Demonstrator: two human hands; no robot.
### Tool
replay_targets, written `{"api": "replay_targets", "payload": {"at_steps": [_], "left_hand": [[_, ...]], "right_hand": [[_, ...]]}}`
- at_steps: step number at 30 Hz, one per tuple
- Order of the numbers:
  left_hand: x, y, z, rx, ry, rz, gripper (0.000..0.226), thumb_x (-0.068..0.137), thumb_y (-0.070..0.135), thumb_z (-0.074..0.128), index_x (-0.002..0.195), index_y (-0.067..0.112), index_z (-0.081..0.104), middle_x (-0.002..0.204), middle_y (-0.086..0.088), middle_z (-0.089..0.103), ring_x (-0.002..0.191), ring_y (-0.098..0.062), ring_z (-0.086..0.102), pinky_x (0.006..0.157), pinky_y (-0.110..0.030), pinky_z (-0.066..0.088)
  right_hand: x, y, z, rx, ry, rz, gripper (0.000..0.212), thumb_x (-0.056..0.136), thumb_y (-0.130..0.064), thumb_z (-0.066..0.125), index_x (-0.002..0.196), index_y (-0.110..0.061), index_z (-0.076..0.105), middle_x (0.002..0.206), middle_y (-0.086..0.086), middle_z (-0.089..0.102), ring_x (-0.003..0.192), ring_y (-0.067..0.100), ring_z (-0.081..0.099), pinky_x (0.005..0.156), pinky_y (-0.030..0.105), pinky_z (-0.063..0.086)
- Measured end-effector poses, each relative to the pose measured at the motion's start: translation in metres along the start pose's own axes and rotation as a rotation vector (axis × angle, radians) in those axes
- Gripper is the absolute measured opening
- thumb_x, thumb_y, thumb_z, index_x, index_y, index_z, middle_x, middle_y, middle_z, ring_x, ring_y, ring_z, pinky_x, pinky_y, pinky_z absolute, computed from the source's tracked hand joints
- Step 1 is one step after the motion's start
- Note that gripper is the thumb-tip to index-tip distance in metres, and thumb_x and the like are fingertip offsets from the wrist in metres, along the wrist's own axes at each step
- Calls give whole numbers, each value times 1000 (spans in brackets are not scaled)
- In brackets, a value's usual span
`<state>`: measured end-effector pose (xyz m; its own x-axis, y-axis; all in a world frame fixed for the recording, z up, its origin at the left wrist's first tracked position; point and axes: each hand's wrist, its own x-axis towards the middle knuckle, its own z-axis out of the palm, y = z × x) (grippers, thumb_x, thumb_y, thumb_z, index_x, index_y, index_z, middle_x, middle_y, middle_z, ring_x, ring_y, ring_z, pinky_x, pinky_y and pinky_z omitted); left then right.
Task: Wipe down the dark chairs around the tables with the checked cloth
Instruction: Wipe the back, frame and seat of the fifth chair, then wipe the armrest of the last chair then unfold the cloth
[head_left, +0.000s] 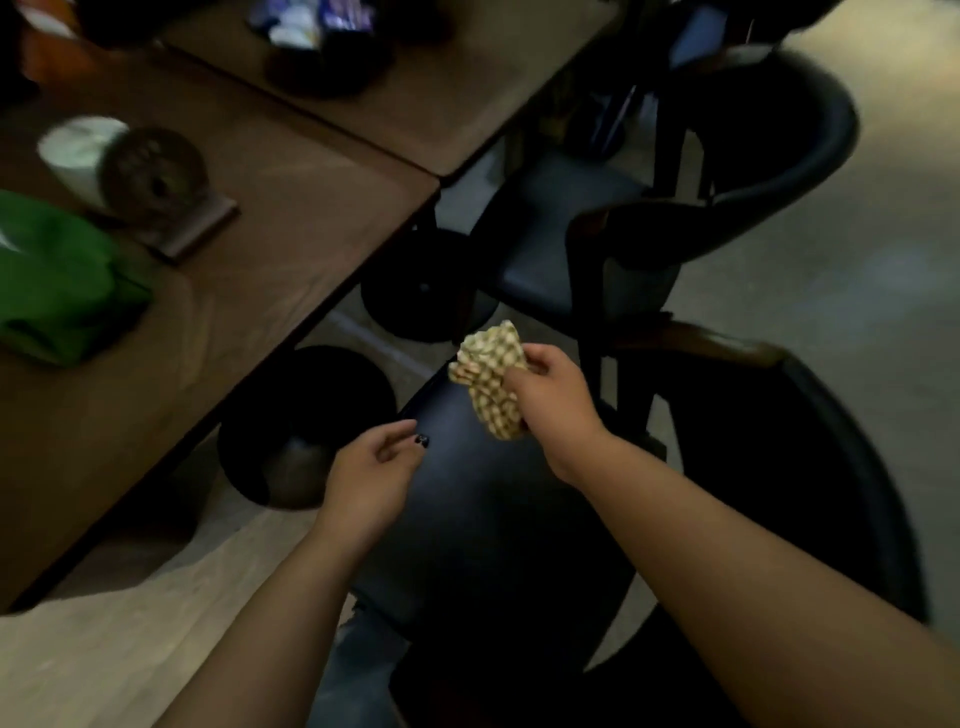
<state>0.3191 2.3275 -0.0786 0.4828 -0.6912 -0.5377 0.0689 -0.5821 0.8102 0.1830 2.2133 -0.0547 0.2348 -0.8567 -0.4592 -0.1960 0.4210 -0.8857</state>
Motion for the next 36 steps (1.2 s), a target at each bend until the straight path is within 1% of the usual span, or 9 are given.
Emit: {"api": "replay_targets", "payload": {"at_steps": [4,9,13,17,19,21,25,32,36], "left_hand": [[-78,45,2,-131,-37,46,26,94,14,60,119,21,64,109,4,69,101,-9,64,92,-32,51],[-140,82,-2,-256,-66,124,27,94,12,60,118,24,61,106,7,69,98,-5,64,81,-25,53],[-160,104,-12,-332,-96,165,32,92,9,62,118,25,54,106,5,69,94,-5,68,70,-19,53],[-172,114,-25,-356,-104,168,39,89,9,66,127,12,57,103,1,74,93,-9,70,69,-18,53],[-179,120,-32,-363,-104,187,31,89,10,66,120,11,63,99,2,75,89,-8,71,65,-16,53],[-185,127,-39,-374,-111,197,25,88,16,67,113,13,67,96,2,75,87,-9,71,64,-17,53],[-197,143,-48,-471,-142,219,19,90,17,64,108,14,68,100,-2,75,92,-15,71,73,-27,54],[-211,174,-23,-649,-141,215,20,98,10,48,103,18,66,97,-2,76,96,-18,70,84,-33,53],[-213,182,17,-652,-101,203,23,100,21,48,116,15,63,107,-6,73,102,-24,69,87,-40,54]], "right_hand": [[-80,-47,-25,46,-42,-20,28,90,-12,58,116,-20,58,103,-3,68,94,12,65,82,32,55],[-155,-79,-34,122,-53,-26,23,91,-10,56,109,-21,66,98,-3,73,93,12,69,85,35,56],[-186,-95,-29,203,-52,-26,17,92,-10,56,99,-18,70,94,1,74,93,17,70,87,38,55],[-202,-102,-23,169,-15,-1,17,91,-18,61,106,-21,66,99,-1,73,94,15,69,90,40,55],[-208,-107,-24,139,-28,4,21,88,-21,66,108,-22,64,100,-3,72,93,13,69,88,38,56],[-214,-114,-25,85,-49,-13,16,87,-16,66,103,-19,67,96,-1,73,90,14,70,84,37,57],[-224,-133,-34,96,-57,-85,16,91,-9,61,98,-21,70,95,-2,74,91,15,70,85,38,57],[-217,-159,-71,173,-64,-184,13,94,-16,58,95,-21,70,94,-2,75,90,15,71,85,38,56],[-200,-173,-110,87,-71,-310,11,92,-19,61,90,-17,72,88,-2,75,86,14,71,80,35,57]]}}
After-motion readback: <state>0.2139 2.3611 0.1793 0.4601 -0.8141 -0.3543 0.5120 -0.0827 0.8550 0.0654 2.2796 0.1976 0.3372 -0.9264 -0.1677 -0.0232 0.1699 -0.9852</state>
